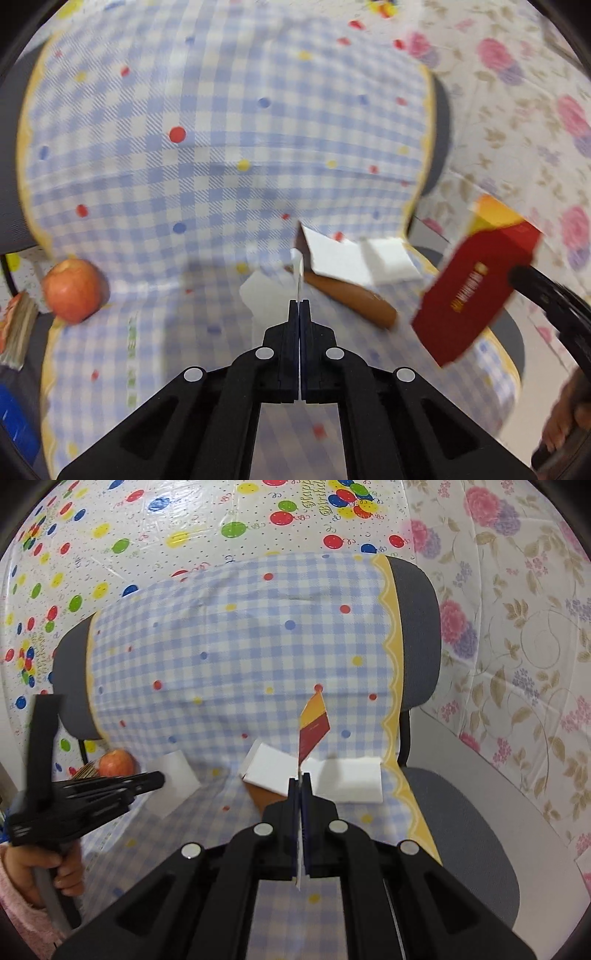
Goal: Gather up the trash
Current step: 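Carry the white card and red box toward the bin with both tools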
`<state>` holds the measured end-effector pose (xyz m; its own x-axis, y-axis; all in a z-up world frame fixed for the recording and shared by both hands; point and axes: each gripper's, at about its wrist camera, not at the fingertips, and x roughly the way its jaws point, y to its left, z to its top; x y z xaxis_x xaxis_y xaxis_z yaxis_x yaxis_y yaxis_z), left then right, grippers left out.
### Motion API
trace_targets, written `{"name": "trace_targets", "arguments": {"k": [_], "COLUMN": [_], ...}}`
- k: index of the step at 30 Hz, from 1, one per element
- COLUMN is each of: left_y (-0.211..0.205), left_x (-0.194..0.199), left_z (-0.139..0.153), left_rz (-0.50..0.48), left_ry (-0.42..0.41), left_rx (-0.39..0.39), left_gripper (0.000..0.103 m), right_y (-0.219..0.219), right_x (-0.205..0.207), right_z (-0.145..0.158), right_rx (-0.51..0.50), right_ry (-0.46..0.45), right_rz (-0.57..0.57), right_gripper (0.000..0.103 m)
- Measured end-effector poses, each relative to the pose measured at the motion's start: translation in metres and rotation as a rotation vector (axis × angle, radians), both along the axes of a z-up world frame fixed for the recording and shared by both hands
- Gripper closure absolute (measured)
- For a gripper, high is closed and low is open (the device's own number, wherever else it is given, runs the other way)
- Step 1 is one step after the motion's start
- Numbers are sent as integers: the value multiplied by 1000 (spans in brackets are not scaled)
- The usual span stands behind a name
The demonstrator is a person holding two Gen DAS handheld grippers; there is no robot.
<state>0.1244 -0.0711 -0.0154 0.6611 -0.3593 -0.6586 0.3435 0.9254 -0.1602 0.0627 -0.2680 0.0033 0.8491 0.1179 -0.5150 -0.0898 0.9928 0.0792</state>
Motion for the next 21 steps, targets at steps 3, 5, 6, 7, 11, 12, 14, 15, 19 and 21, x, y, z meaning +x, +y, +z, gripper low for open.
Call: {"name": "trace_targets", "arguments": {"k": [3,5,6,7,11,12,14,15,19,21], "left_y": [-1,-1,-3,-7,-19,-20,-26,-30,-49,-60], "left_x": [-44,-66,-81,-91,-126,-133,-150,-156,-187,-202], "left_z": [6,10,13,13,18,19,20,20,17,13], "left_rz": [-24,-35,-50,-58,-86,-97,-123,-137,-195,-225], "left_ry": [-21,-35,-42,-44,-65,-65,-62,-63,-61,-58], "left_rx": [44,58,61,64,73,64,44,40,28,24], "left_gripper": [103,103,103,103,103,103,103,103,103,103], "right_y": [1,1,1,1,-2,-5,-9,-12,-24,-30], "right_x": [-20,-36,-45,-54,-91,-104,-121,-132,-169,-188], "right_z": [0,0,1,1,1,0,-2,-3,-8,-11], "right_rx": [7,17,9,-1,-14,-15,-17,-21,-35,-39], "right_ry": [23,39,43,44,54,59,62,65,78,74], "right_rz": [-4,-4,-9,-12,-27,-36,-49,-58,-90,-113], "right_gripper": [101,101,101,101,101,101,101,101,101,101]}}
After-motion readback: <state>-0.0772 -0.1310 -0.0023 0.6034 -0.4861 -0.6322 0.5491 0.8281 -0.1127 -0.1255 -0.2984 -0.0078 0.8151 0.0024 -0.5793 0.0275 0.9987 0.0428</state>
